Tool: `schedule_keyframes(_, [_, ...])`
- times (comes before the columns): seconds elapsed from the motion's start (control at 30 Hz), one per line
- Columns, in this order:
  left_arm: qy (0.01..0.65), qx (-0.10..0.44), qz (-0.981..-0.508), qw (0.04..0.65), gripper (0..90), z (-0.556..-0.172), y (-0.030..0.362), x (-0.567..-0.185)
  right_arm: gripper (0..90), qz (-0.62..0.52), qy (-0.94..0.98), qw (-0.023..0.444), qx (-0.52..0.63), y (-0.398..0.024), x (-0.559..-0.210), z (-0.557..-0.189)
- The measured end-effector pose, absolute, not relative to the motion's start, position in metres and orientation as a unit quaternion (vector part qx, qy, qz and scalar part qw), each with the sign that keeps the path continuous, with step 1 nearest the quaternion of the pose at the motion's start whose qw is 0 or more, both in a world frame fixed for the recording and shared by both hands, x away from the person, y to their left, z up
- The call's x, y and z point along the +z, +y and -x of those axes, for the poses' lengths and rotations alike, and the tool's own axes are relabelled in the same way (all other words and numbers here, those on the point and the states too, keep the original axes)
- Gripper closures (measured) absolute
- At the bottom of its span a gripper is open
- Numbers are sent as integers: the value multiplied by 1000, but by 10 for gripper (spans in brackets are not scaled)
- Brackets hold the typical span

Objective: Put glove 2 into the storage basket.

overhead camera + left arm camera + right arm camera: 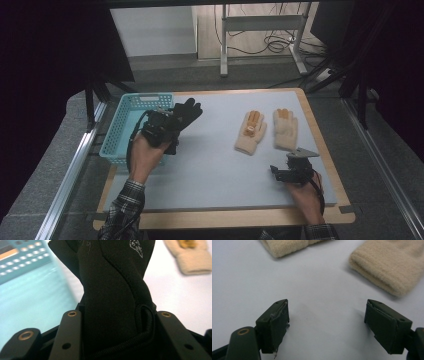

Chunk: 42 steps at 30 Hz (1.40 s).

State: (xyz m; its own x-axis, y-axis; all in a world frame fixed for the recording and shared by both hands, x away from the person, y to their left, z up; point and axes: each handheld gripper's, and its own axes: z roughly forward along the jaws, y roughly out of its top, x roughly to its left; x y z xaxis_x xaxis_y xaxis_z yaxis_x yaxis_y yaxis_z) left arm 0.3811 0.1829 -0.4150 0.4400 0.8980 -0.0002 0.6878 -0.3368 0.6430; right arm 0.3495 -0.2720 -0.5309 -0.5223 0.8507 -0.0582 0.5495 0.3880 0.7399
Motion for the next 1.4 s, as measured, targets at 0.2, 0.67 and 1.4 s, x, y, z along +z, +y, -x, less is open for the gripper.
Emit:
schedule_keyframes(0.2, [529,186,-777,284,587,-389,216,-410,195,-436,803,221,341,-272,-531,-349])
schedule_keyframes(0.67, [600,185,-740,240,576,-413,281,-425,195,-436,803,221,341,-272,-531,-350])
schedule_keyframes(1.4, [666,157,-720,116,545,-462,312,-495,194,-436,803,221,341,-272,-531,-350])
